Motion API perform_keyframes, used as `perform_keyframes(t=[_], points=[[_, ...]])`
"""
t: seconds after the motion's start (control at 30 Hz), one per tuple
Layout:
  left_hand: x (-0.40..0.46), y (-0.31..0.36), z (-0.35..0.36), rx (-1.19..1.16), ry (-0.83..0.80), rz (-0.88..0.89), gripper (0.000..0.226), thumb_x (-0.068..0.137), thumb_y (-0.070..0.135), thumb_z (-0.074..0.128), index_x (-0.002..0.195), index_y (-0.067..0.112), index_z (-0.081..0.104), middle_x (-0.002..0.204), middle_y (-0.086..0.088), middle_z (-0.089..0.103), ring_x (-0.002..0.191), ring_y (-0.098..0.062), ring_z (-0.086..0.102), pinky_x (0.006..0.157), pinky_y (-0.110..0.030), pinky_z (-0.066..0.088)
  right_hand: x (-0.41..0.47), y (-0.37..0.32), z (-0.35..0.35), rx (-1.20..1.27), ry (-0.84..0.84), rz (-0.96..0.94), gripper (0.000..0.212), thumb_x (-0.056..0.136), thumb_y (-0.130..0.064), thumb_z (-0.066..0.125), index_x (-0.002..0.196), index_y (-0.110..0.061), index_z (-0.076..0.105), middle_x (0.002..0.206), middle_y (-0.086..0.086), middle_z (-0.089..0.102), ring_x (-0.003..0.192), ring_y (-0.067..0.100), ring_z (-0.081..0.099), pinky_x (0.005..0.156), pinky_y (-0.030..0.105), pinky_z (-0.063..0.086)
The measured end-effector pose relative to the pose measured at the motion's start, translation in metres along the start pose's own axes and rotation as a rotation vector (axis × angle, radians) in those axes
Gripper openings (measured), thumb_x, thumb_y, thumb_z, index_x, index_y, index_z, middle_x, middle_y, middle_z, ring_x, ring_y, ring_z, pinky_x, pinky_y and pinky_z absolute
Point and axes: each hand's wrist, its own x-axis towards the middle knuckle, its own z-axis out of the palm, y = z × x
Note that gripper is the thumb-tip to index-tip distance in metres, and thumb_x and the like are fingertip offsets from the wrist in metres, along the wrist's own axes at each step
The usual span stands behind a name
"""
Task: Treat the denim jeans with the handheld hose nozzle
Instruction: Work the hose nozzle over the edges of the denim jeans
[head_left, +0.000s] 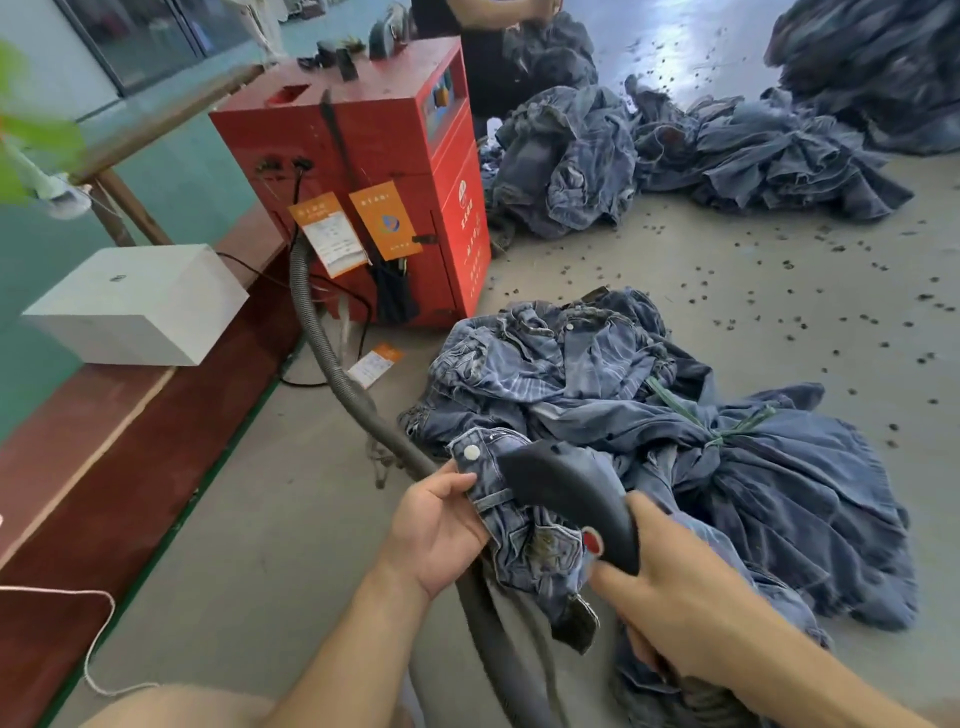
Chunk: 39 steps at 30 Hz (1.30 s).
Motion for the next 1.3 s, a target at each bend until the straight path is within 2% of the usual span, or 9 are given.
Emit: perform_keyframes(t=[0.1, 0.23, 0.33, 0.47, 0.8, 0.93, 1.07, 1.2, 1.3], points=[[0.0, -0.003, 0.0, 0.001, -0.017, 0.003, 0.052, 0.088, -0.005, 0.041, 0.137, -0.001, 0.059, 0.131, -0.029, 0.065, 0.111, -0.043, 0.071, 0.088, -0.057, 0.06, 0.02, -0.003, 0.008, -0.002, 0.075, 0.0, 0.021, 0.098, -0.034, 0.063, 0.097, -0.025, 0.044, 0.068, 0.004, 0.064, 0.048, 0.016, 0.058, 0.046, 0.035, 0.046], [-0.002, 0.0, -0.005, 0.009, -0.035, -0.007, 0.049, 0.089, -0.005, 0.04, 0.131, -0.001, 0.066, 0.134, -0.03, 0.063, 0.117, -0.046, 0.067, 0.095, -0.064, 0.055, 0.028, 0.004, -0.028, 0.188, 0.229, 0.077, 0.02, 0.099, -0.028, 0.063, 0.102, -0.017, 0.046, 0.063, 0.011, 0.065, 0.044, 0.02, 0.057, 0.047, 0.036, 0.048], [0.0, 0.003, -0.003, 0.004, -0.04, 0.007, 0.046, 0.089, -0.004, 0.04, 0.116, 0.003, 0.077, 0.133, -0.028, 0.065, 0.115, -0.044, 0.069, 0.095, -0.062, 0.055, 0.004, 0.007, -0.036, 0.129, 0.11, 0.033, 0.021, 0.098, -0.035, 0.063, 0.099, -0.023, 0.047, 0.054, 0.006, 0.067, 0.04, 0.019, 0.059, 0.045, 0.034, 0.048], [0.001, 0.002, 0.0, 0.033, -0.062, 0.004, 0.047, 0.091, -0.002, 0.04, 0.126, 0.004, 0.072, 0.135, -0.028, 0.063, 0.119, -0.044, 0.067, 0.095, -0.058, 0.057, -0.003, -0.002, -0.01, 0.031, -0.093, 0.008, 0.02, 0.094, -0.037, 0.064, 0.095, -0.026, 0.047, 0.056, 0.0, 0.06, 0.039, 0.012, 0.053, 0.044, 0.029, 0.044], [-0.002, 0.0, -0.007, 0.092, -0.055, -0.065, 0.048, 0.087, -0.003, 0.04, 0.118, 0.003, 0.076, 0.133, -0.027, 0.065, 0.115, -0.044, 0.069, 0.089, -0.059, 0.058, 0.019, 0.009, -0.026, 0.282, 0.181, 0.083, 0.017, 0.101, -0.026, 0.061, 0.102, -0.016, 0.047, 0.058, 0.019, 0.063, 0.04, 0.024, 0.054, 0.046, 0.038, 0.048], [-0.002, -0.011, -0.011, 0.032, 0.059, -0.227, 0.064, 0.088, 0.033, 0.042, 0.134, -0.006, 0.063, 0.136, -0.031, 0.061, 0.119, -0.049, 0.064, 0.104, -0.062, 0.049, 0.008, 0.015, -0.036, 0.379, 0.148, 0.086, 0.017, 0.101, -0.022, 0.063, 0.101, -0.013, 0.049, 0.054, 0.011, 0.058, 0.038, 0.025, 0.05, 0.04, 0.03, 0.045], [0.001, -0.02, -0.003, 0.131, 0.083, -0.374, 0.09, 0.086, 0.08, 0.053, 0.131, 0.004, 0.069, 0.139, -0.024, 0.062, 0.124, -0.043, 0.063, 0.107, -0.057, 0.05, 0.007, 0.019, -0.034, 0.314, 0.104, 0.099, 0.017, 0.1, -0.026, 0.063, 0.1, -0.018, 0.048, 0.053, 0.009, 0.06, 0.04, 0.024, 0.053, 0.043, 0.032, 0.048], [0.01, -0.018, 0.001, 0.331, 0.204, -0.31, 0.05, 0.082, 0.038, 0.069, 0.115, 0.001, 0.075, 0.124, -0.021, 0.071, 0.101, -0.035, 0.072, 0.089, -0.043, 0.059, 0.01, 0.024, -0.031, 0.257, 0.086, 0.104, 0.021, 0.101, -0.033, 0.062, 0.099, -0.019, 0.048, 0.05, 0.009, 0.062, 0.039, 0.023, 0.055, 0.044, 0.032, 0.049], [0.018, -0.015, -0.007, 0.389, 0.242, -0.23, 0.027, 0.084, 0.019, 0.066, 0.107, 0.008, 0.072, 0.102, -0.018, 0.07, 0.086, -0.034, 0.068, 0.092, -0.049, 0.055, 0.013, 0.031, -0.036, 0.293, 0.081, 0.133, 0.015, 0.1, -0.03, 0.06, 0.1, -0.02, 0.049, 0.05, 0.007, 0.06, 0.039, 0.025, 0.055, 0.043, 0.032, 0.048]])
